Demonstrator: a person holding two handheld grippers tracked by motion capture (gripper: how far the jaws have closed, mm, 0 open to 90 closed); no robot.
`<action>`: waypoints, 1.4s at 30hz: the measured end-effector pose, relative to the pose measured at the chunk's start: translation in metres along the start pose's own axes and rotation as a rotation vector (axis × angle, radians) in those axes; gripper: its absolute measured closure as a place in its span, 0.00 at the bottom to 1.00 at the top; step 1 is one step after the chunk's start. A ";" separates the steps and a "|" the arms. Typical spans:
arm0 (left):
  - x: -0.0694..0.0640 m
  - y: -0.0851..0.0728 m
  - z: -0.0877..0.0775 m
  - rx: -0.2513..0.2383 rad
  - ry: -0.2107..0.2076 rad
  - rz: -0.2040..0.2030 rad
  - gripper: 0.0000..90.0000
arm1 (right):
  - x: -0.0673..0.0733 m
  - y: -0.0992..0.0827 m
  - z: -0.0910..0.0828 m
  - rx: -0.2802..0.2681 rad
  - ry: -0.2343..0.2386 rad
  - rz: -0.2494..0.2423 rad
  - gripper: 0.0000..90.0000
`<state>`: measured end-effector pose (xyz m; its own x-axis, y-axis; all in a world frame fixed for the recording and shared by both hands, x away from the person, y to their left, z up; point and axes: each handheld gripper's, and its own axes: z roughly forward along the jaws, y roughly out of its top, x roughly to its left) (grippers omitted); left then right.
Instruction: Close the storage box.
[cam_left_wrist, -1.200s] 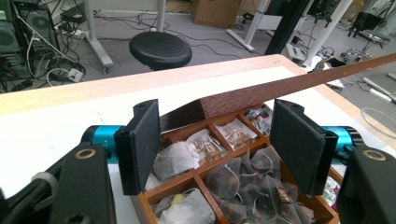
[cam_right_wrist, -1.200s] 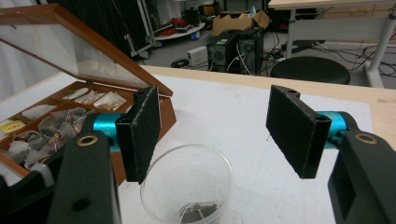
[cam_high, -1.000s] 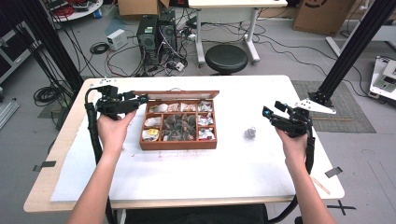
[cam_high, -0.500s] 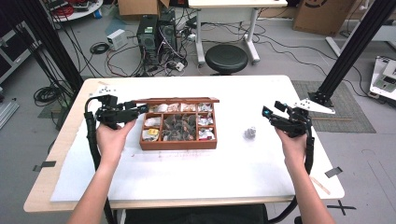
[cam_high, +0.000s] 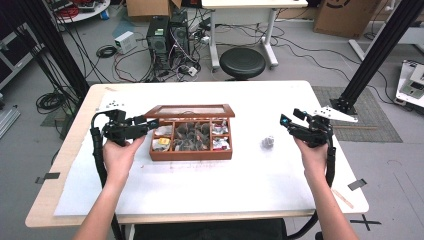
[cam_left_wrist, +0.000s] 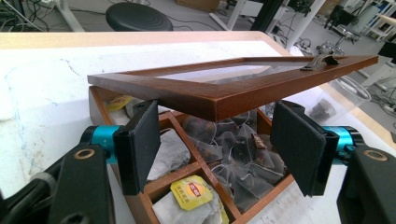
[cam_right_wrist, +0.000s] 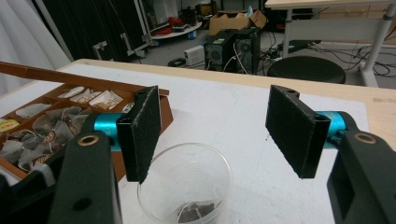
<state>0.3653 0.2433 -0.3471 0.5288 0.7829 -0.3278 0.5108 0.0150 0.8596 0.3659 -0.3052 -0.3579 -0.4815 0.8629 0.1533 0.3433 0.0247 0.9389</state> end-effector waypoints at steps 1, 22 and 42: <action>0.000 -0.002 0.000 -0.004 -0.003 -0.002 0.37 | 0.000 0.000 0.000 0.000 0.000 -0.001 0.41; -0.006 -0.028 0.003 0.022 -0.026 0.001 0.38 | 0.000 -0.002 0.000 -0.004 -0.011 0.000 0.40; -0.004 -0.052 0.004 0.050 -0.008 0.055 0.38 | 0.001 -0.003 0.001 0.002 -0.011 0.000 0.41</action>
<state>0.3394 0.2364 -0.3916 0.5625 0.7766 -0.2836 0.5136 -0.0594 0.8560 0.3654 -0.3041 -0.3615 -0.4726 0.8685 0.1499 0.3449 0.0258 0.9383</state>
